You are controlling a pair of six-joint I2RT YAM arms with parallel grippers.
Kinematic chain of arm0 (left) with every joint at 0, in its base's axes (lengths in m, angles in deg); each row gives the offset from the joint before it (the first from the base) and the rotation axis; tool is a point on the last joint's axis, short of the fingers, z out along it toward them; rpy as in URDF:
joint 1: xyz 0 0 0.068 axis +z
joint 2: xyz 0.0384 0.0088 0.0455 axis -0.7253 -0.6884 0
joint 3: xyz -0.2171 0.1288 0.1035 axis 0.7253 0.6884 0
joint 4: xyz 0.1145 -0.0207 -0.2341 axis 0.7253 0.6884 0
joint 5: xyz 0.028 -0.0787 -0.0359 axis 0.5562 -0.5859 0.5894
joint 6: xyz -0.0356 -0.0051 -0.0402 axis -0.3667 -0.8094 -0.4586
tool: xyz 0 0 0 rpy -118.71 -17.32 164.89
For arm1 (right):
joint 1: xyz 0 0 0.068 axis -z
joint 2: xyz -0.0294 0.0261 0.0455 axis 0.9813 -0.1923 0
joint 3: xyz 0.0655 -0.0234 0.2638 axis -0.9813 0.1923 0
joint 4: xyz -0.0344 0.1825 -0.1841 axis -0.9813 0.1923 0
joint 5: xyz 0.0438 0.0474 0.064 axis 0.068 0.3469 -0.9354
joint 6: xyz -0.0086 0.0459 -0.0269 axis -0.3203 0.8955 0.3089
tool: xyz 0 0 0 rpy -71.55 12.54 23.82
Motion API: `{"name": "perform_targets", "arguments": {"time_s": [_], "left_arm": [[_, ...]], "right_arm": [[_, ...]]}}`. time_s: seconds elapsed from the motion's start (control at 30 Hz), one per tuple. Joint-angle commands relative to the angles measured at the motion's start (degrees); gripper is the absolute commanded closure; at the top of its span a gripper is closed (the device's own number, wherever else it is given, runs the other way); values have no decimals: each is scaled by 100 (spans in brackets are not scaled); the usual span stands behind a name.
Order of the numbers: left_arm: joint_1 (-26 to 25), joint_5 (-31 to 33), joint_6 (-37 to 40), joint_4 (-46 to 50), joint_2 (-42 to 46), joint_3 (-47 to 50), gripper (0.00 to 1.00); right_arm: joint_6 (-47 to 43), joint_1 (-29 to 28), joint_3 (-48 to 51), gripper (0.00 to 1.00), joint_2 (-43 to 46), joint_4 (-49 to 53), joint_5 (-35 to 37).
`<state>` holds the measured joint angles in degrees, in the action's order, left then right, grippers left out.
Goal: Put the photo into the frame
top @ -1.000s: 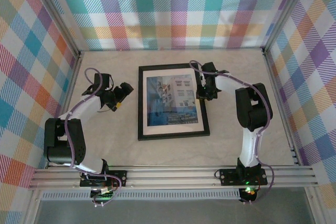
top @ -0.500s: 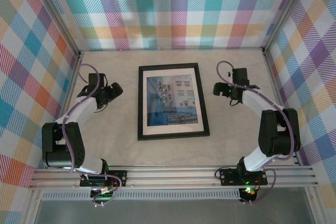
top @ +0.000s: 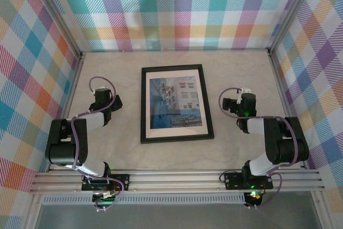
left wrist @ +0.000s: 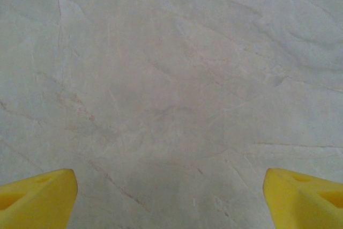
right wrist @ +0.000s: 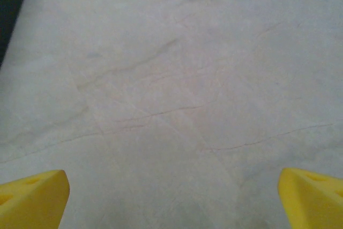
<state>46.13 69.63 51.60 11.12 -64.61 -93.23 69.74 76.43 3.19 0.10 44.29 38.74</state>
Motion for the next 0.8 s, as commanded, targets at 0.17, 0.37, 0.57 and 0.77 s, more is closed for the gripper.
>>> {"name": "perform_targets", "arguments": {"time_s": [0.17, 0.37, 0.57, 0.77], "left_arm": [[-654, 455, 907, -2523, 69, 925, 6], [-566, 321, 869, -2989, -150, 1106, 0], [-572, 334, 882, -3035, -168, 1117, 0], [-573, 332, 886, -3051, -172, 1113, 0]], "right_arm": [[-54, 81, 145, 1, -3, -1204, -108], [-59, 81, 175, 1, -23, -1285, -118], [-198, 92, 92, 1, -32, -1151, -472], [-196, 97, 100, 1, -32, -1165, -478]]}}
